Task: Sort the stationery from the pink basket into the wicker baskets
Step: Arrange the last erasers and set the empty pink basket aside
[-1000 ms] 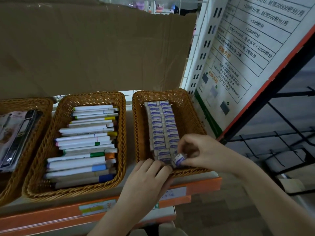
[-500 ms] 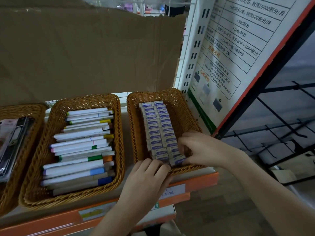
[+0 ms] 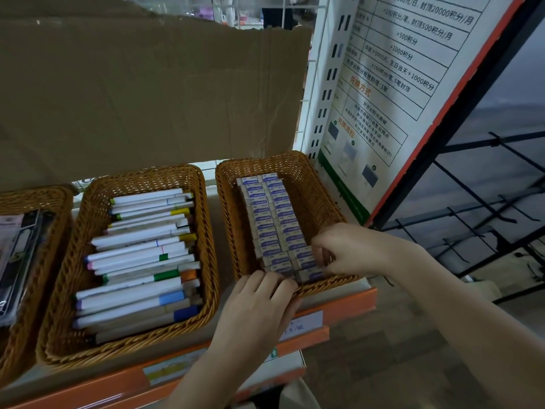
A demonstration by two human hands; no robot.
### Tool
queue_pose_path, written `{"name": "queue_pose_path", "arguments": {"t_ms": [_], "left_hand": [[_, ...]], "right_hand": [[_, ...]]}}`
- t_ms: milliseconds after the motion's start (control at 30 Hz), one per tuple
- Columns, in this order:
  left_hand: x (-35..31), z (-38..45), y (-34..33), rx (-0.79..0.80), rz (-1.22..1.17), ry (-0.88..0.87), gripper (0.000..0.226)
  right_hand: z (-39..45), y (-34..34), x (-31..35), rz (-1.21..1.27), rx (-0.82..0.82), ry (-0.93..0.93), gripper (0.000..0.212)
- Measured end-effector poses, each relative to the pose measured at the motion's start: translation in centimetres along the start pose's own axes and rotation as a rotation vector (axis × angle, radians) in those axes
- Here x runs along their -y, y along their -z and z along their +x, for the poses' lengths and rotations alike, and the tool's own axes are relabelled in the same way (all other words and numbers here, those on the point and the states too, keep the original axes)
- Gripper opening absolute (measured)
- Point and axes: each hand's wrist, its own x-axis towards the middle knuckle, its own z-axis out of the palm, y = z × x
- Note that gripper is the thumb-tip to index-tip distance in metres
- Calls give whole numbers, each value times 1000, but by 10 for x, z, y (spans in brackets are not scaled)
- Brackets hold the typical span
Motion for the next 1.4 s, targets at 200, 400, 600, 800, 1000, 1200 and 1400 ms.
{"name": "queue_pose_path", "arguments": {"t_ms": [200,400,600,800,1000,1200,1400], "left_hand": [[-1,0,0,12,-2,-1,30],[-1,0,-2,-3,-12,-4,29],[0,0,0,33,-31,3,33],[-3,-1,3,34,-24,38,35],[-1,10,17,35,21,144,22],[35,10,75,14,305,292,30],[100,-66,163,39,541,461,31]], "right_hand": [[-3,-5,-1,28,-66,46,20],[-2,-5,-4,48,-104,62,18],[-5,-8,-5,74,-114,45,21],[-19,-29,1,62,-351,-32,16],[-20,-32,10,40,-529,1,15],[1,1,64,-8,-605,143,19],[49,32,175,-52,-573,290,24]]}}
